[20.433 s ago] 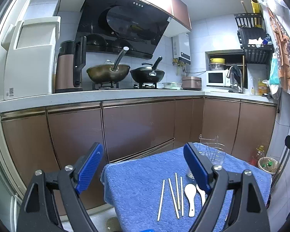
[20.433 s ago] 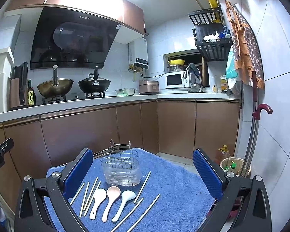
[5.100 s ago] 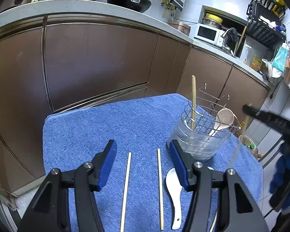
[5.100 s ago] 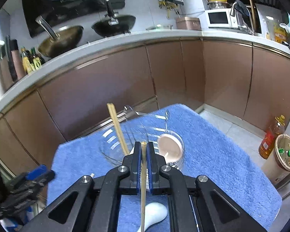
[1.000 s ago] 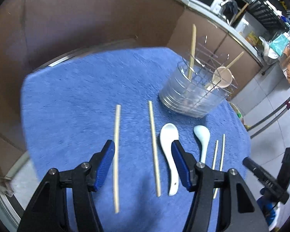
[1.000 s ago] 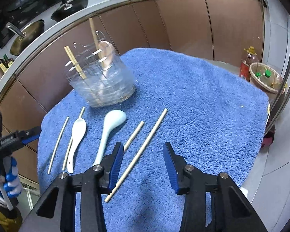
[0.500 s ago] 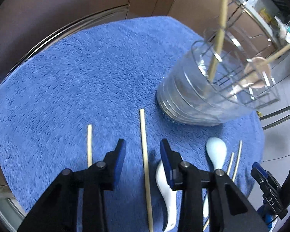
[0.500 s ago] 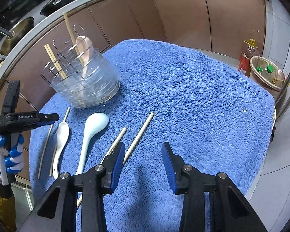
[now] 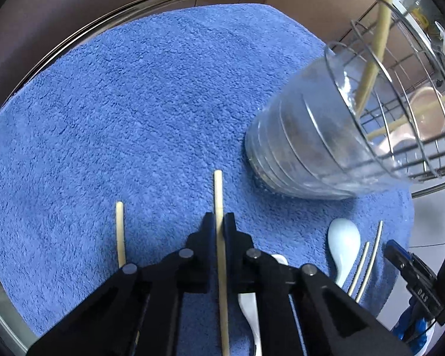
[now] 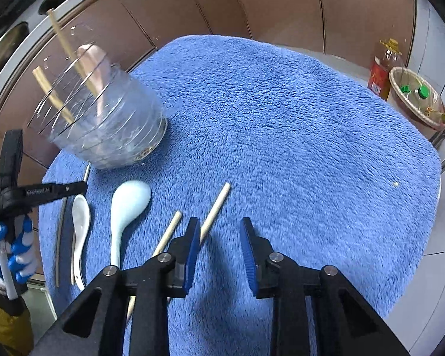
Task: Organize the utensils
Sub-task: 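Close the left gripper on a wooden chopstick while the right gripper grasps another chopstick, then lift both chopsticks and carry them over the clear holder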
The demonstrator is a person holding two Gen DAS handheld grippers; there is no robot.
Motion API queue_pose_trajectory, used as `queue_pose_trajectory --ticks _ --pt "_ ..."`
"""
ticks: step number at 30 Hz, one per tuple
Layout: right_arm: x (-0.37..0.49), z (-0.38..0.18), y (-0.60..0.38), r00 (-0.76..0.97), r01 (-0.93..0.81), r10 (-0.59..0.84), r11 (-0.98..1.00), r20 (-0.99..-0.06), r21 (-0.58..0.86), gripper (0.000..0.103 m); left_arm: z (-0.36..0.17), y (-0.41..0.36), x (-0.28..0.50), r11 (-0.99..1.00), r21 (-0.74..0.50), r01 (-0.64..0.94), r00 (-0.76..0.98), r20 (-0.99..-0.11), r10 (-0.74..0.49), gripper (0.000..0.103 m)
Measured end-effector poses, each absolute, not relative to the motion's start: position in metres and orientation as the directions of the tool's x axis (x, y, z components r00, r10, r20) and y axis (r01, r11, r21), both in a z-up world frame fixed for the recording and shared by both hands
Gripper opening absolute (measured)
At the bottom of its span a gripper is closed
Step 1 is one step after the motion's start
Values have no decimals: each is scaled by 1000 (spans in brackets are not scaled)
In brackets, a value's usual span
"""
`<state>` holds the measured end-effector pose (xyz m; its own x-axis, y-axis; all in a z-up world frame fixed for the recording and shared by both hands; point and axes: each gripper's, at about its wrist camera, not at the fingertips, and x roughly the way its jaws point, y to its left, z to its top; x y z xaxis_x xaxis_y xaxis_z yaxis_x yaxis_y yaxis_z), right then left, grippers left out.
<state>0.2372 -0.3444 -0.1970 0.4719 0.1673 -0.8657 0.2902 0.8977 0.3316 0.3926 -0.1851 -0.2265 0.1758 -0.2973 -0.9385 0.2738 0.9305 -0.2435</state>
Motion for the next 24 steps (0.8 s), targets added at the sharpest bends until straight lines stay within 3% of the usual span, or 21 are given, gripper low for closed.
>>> queue_pose_trajectory --ticks 14,24 --pt "277 -208 -335 345 304 98 929 -933 210 12 -222 -165 371 924 -260 281 239 -913 -330 5" --pt "261 -187 -336 450 307 169 893 -877 329 6 -182 -131 329 902 -294 317 386 -828 -406 5"
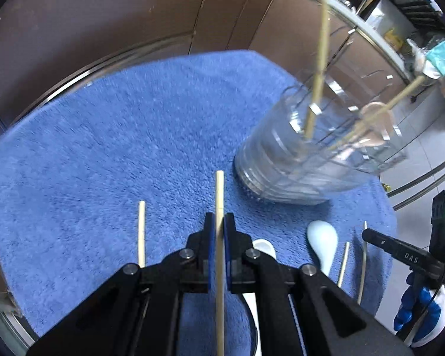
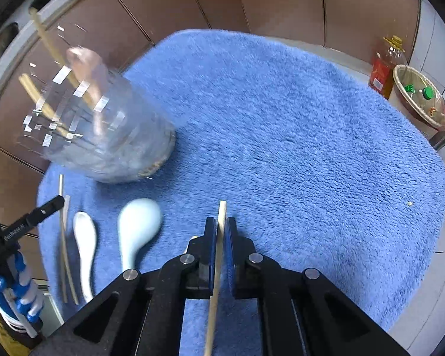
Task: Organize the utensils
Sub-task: 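Lift both chopsticks and carry them over the clear holder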
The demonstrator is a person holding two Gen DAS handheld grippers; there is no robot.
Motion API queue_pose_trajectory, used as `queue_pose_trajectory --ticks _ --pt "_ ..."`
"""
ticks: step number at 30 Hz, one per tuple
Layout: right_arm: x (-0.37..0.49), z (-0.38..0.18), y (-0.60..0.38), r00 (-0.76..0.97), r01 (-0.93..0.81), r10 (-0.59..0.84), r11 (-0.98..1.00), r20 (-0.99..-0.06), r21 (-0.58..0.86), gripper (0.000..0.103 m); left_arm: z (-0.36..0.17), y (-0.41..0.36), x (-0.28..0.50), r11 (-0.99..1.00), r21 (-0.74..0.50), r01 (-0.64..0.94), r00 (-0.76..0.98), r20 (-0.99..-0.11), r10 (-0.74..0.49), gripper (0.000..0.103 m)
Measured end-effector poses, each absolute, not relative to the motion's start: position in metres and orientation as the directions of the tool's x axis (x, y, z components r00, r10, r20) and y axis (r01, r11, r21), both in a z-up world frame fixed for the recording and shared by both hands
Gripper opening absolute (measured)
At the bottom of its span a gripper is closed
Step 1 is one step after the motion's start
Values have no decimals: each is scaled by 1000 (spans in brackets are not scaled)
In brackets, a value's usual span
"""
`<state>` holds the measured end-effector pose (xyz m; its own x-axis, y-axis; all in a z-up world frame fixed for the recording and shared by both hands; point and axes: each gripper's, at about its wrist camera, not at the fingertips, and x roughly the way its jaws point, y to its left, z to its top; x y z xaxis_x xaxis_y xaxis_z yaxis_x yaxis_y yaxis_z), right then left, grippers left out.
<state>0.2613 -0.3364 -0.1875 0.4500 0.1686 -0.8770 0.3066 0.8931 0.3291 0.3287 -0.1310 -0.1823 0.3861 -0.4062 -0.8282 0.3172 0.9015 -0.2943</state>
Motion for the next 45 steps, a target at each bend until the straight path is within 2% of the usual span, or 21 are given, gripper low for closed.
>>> queue_pose_trajectory --ticks 9,19,39,45 --pt "214 -131 -318 624 182 196 905 -756 384 6 -145 -102 281 888 -313 336 497 -742 -450 5" --pt "152 -86 -287 762 64 163 944 -627 323 6 -104 -84 234 896 -272 351 617 -652 -440 5" --pt "108 -32 -272 868 -49 200 946 -455 321 6 -91 -80 208 900 -275 338 671 -601 -435 5" --pt "110 -6 -273 905 -83 204 945 -374 316 6 -69 -88 212 887 -296 354 683 -566 -462 5"
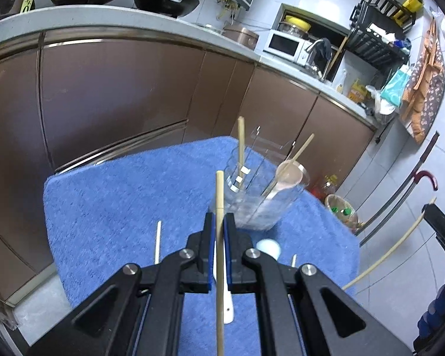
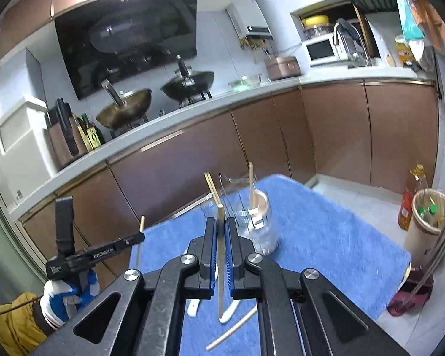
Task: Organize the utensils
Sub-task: 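Lift both chopsticks and carry them over the clear holder, then lower both chopsticks into the holder and open both grippers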
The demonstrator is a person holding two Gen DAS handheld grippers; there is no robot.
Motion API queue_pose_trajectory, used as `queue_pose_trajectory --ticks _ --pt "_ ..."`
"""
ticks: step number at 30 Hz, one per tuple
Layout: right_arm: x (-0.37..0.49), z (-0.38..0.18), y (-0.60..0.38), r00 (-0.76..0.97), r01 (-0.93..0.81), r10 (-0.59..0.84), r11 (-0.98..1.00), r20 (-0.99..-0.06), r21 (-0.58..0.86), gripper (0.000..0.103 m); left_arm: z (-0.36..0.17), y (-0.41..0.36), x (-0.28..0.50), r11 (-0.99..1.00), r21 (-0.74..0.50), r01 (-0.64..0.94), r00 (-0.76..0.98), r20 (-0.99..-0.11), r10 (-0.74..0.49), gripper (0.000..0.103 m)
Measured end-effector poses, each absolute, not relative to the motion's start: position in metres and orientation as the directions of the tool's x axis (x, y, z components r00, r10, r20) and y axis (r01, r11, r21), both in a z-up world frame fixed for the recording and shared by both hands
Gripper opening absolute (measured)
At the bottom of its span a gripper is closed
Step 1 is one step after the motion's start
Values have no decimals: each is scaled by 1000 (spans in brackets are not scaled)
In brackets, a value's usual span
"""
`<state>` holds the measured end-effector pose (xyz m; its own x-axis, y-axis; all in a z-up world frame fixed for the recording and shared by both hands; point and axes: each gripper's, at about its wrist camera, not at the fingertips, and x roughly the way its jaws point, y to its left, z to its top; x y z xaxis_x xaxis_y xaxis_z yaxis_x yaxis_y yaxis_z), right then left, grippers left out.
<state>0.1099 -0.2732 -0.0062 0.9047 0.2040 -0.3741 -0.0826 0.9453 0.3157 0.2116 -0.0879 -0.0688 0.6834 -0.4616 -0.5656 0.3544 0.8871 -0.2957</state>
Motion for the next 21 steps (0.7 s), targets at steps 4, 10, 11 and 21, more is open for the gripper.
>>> queue_pose_trajectory --ticks 4,10,11,21 --pt "118 14 -275 926 -109 209 945 -313 308 6 -42 -96 217 878 -295 377 704 -524 -479 5" --pt "138 37 -282 948 -153 226 941 -226 301 6 2 -118 233 862 -304 407 734 -453 -506 5" --pt "142 39 -283 950 -159 228 941 -212 300 6 7 -121 235 860 -307 408 737 -446 -508 5" --pt "206 46 -288 963 -182 219 958 -155 223 6 43 -160 290 870 -345 351 821 -333 -464 5"
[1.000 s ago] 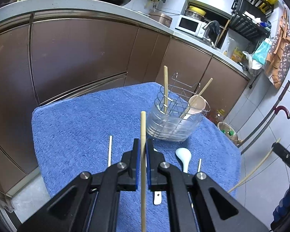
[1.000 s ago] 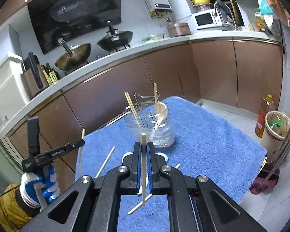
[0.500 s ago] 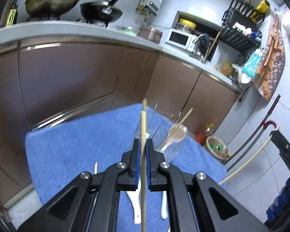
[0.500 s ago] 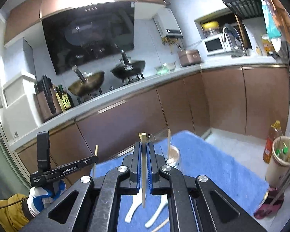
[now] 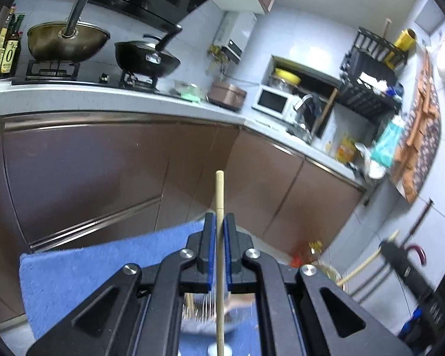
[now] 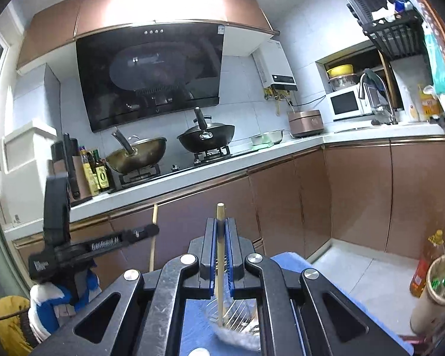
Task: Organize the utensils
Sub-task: 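Lower both chopsticks into the holder and open both grippers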
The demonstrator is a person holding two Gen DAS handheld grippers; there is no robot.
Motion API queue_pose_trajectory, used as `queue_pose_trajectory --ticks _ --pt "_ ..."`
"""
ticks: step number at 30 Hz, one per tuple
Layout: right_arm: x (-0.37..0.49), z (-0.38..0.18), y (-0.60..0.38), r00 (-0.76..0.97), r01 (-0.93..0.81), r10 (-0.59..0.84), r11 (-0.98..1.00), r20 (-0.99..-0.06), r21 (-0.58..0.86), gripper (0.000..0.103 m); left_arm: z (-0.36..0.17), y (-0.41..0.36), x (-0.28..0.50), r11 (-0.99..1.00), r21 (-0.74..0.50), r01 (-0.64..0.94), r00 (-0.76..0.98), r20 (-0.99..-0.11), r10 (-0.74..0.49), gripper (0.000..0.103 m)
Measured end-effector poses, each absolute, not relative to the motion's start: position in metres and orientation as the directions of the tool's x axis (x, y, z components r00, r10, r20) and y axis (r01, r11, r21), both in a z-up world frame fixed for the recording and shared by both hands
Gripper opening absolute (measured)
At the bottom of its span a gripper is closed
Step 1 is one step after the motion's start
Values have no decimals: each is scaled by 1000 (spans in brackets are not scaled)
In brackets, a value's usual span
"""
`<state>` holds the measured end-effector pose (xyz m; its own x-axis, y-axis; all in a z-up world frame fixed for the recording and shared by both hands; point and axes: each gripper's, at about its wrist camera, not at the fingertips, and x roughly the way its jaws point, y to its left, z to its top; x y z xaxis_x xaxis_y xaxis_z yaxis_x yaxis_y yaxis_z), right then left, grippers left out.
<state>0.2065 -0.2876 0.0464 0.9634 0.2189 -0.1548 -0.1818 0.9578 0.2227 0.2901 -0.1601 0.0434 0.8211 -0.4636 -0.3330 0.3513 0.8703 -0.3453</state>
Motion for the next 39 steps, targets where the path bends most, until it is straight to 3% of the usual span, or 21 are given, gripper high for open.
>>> queue_pose_trajectory --ticks 8,23,26,28,30,31,36,39 --pt "249 17 -287 957 -185 223 962 -186 201 6 23 -186 345 873 -391 291 851 -311 -423 5" --pt "290 -35 -289 945 -150 198 970 -261 193 6 -56 -223 382 933 -312 177 914 -300 -274 5" --pt "290 -43 -291 938 -148 201 969 -281 197 6 -65 -223 373 939 -293 181 920 -287 -267 9" --pt "286 -44 -293 937 -149 205 967 -281 208 13 -66 -221 365 938 -289 190 917 -288 -275 25" --pt "282 -44 -296 940 -143 201 966 -276 216 27 -64 -221 357 941 -273 201 916 -289 -279 27" --pt "279 -42 -297 941 -142 201 965 -271 222 29 -62 -220 351 944 -260 205 917 -287 -278 28" --pt "260 -35 -304 950 -126 189 960 -249 249 30 -49 -216 328 953 -214 213 913 -302 -272 32" --pt "246 -30 -308 955 -114 180 956 -235 269 30 -44 -212 312 958 -190 213 907 -327 -266 40"
